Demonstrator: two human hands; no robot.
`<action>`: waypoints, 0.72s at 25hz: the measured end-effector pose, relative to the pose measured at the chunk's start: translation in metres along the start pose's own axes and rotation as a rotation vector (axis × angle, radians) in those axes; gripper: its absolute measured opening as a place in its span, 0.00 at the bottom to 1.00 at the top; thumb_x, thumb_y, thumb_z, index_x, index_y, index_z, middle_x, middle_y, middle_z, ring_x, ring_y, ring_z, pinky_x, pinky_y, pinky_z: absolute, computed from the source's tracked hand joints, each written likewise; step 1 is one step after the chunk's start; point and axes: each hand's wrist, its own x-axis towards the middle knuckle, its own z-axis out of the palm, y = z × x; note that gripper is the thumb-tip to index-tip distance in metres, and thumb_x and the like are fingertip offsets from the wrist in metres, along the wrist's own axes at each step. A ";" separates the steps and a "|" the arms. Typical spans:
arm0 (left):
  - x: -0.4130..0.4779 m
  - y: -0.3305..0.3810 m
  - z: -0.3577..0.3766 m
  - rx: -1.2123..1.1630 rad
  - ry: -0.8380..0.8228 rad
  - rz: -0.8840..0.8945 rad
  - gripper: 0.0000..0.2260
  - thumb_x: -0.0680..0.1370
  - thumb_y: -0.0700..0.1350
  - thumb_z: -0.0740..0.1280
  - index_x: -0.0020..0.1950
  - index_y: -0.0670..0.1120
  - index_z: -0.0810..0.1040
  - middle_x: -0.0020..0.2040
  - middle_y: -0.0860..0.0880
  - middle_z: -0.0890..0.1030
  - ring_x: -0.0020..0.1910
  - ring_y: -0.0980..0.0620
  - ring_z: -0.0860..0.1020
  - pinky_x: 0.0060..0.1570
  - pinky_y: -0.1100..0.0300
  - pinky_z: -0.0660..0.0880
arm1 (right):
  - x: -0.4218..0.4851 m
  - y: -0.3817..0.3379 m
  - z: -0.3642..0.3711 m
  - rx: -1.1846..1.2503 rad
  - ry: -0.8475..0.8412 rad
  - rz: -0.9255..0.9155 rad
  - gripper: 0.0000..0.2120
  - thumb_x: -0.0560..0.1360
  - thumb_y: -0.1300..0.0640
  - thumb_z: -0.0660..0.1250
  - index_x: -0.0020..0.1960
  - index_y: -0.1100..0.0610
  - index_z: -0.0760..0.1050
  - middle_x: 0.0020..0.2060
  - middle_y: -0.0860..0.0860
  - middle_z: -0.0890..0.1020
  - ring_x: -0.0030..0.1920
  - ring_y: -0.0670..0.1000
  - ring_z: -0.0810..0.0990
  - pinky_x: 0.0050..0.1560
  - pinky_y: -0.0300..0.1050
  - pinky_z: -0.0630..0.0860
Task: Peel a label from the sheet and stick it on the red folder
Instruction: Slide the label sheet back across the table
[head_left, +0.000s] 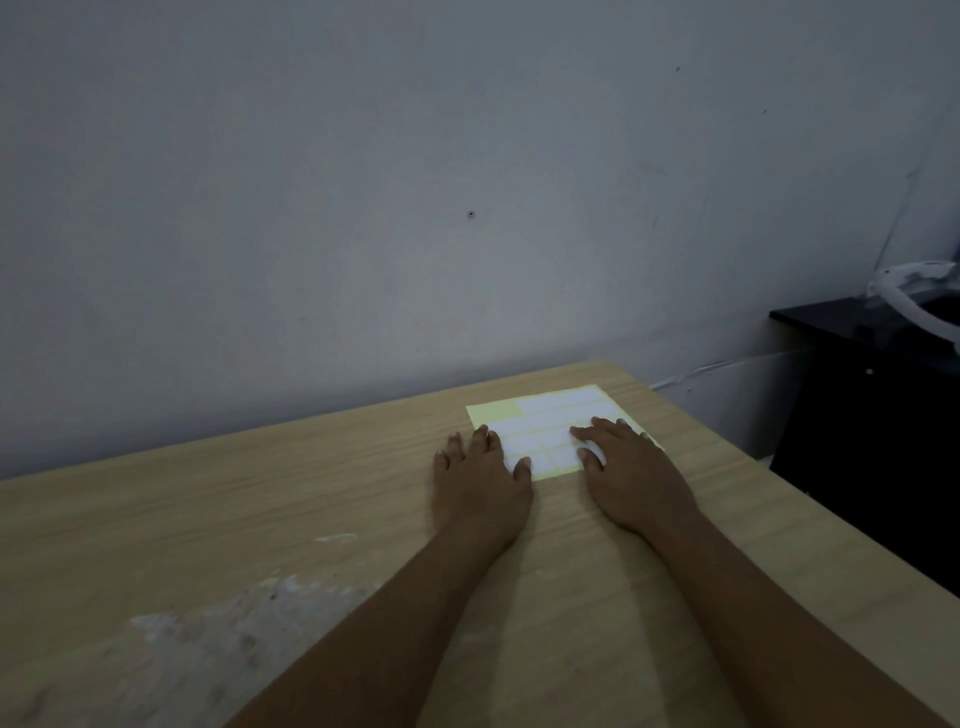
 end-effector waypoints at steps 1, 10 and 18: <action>0.000 -0.001 0.000 -0.004 0.001 -0.002 0.30 0.82 0.60 0.48 0.81 0.46 0.53 0.81 0.50 0.54 0.80 0.43 0.48 0.78 0.47 0.45 | 0.000 0.000 -0.001 -0.005 -0.005 -0.004 0.22 0.82 0.49 0.53 0.75 0.42 0.66 0.78 0.46 0.63 0.79 0.50 0.54 0.78 0.50 0.50; -0.003 -0.002 0.003 -0.026 0.038 -0.015 0.31 0.82 0.60 0.48 0.80 0.45 0.53 0.81 0.49 0.54 0.80 0.44 0.48 0.78 0.48 0.45 | 0.001 -0.001 -0.001 -0.089 -0.058 -0.032 0.22 0.83 0.51 0.49 0.77 0.42 0.61 0.79 0.46 0.58 0.80 0.52 0.51 0.79 0.52 0.47; -0.004 -0.003 0.004 -0.031 0.046 -0.014 0.31 0.82 0.61 0.48 0.80 0.45 0.54 0.81 0.49 0.55 0.80 0.44 0.48 0.78 0.48 0.44 | 0.000 -0.003 -0.002 -0.110 -0.067 -0.036 0.22 0.83 0.51 0.49 0.77 0.43 0.60 0.80 0.47 0.58 0.80 0.52 0.51 0.79 0.52 0.47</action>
